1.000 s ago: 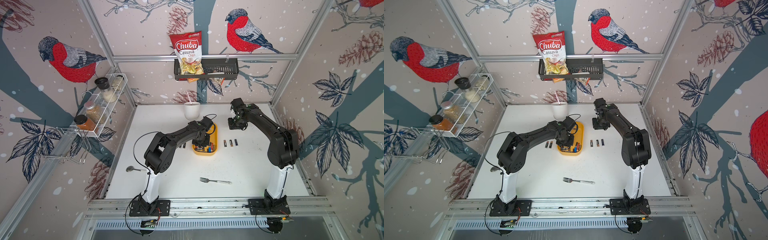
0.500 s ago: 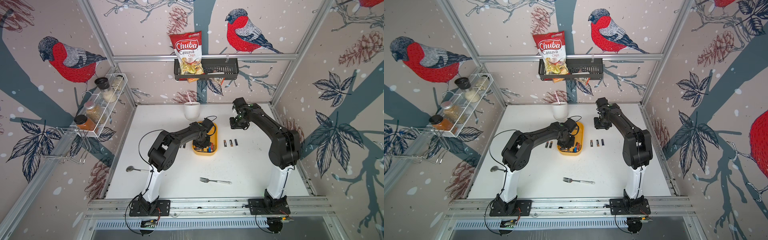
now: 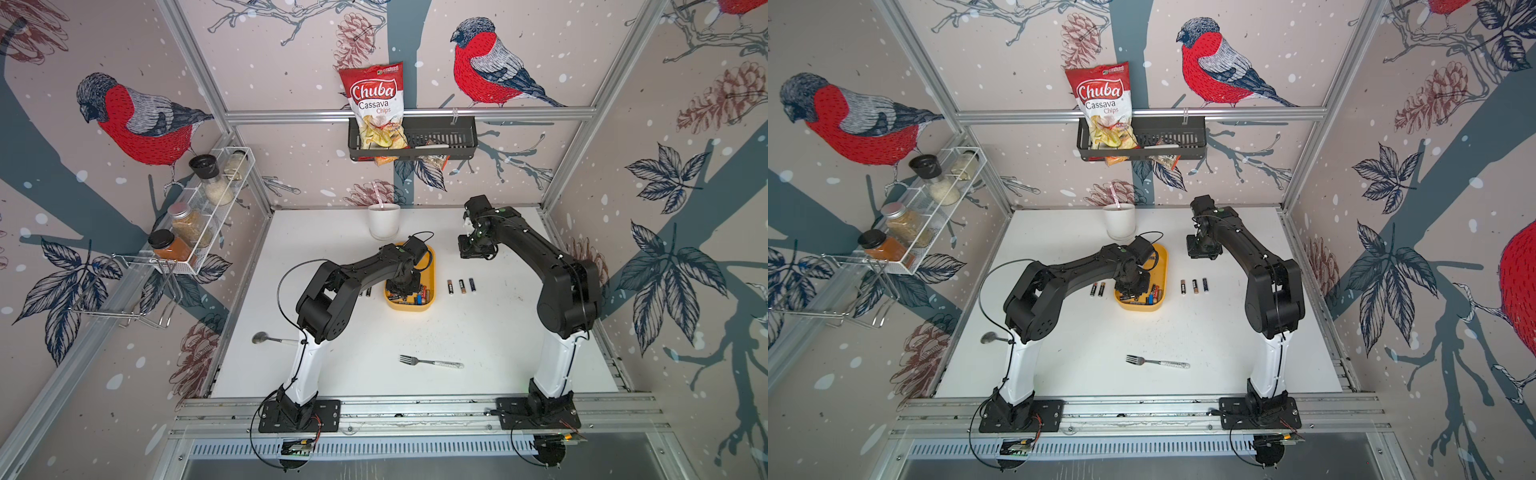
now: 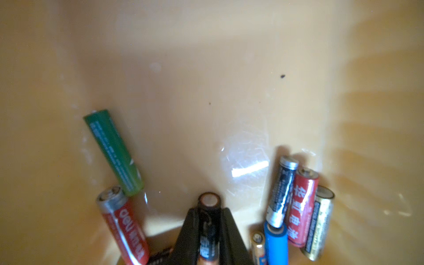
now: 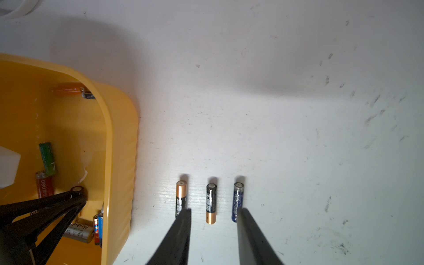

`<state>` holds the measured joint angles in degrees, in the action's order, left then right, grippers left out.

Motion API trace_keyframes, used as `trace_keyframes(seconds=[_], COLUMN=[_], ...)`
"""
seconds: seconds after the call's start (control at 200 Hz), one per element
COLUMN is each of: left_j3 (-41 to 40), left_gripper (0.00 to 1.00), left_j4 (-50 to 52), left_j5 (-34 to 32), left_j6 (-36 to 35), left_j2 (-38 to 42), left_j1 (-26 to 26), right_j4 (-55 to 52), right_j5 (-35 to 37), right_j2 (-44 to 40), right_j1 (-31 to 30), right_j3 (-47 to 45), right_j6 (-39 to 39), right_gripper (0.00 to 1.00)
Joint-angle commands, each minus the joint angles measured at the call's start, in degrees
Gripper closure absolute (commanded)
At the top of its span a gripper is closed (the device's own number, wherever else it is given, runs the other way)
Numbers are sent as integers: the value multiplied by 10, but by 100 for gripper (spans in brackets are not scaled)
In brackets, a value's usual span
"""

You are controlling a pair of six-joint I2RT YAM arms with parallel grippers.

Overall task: Take the batteries out of the storage box
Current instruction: Pick up the battery from the storage box, then place the battery at the center of the board.

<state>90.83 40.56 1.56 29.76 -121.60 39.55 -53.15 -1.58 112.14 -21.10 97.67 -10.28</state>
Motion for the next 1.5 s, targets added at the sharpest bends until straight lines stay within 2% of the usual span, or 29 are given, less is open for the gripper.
trace_keyframes(seconds=[0.0, 0.335, 0.725, 0.971, 1.496], left_j3=[9, 12, 11, -37, -158], left_gripper=[89, 89, 89, 89, 89], left_j4=[-3, -4, -2, -4, 0], left_j5=[15, 34, 64, 64, 66], left_j6=[-5, -9, -18, -30, -111], left_j2=[12, 47, 119, 176, 269], left_j1=[-2, -22, -72, -109, -231], right_j4=[-3, -6, -2, -14, -44], right_j5=[-4, -7, -19, -15, 1], right_j2=[0, 8, 26, 34, 49], right_j1=[-6, -15, -20, -26, -45], right_j3=[-1, 13, 37, 60, 100], right_j6=[-2, -7, -10, -6, -18], right_gripper=[61, 61, 61, 61, 61])
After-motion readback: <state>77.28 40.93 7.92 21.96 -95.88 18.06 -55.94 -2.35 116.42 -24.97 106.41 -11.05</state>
